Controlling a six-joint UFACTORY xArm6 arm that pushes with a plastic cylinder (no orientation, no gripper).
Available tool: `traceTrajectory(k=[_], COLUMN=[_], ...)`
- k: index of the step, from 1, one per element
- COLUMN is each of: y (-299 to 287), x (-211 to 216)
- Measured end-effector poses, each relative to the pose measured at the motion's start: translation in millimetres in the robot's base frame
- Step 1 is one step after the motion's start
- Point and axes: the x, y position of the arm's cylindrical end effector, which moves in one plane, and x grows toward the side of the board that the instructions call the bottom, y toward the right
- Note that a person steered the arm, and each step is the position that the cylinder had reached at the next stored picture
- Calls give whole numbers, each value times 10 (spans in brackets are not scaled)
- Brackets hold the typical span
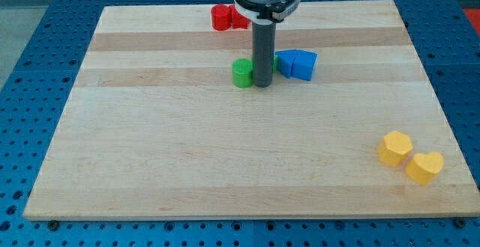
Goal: Move the green circle up a bit
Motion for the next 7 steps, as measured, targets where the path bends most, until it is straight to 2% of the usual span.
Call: traceTrajectory(k=[2,4,7], y=[-133,-287,-361], x=[267,78,39])
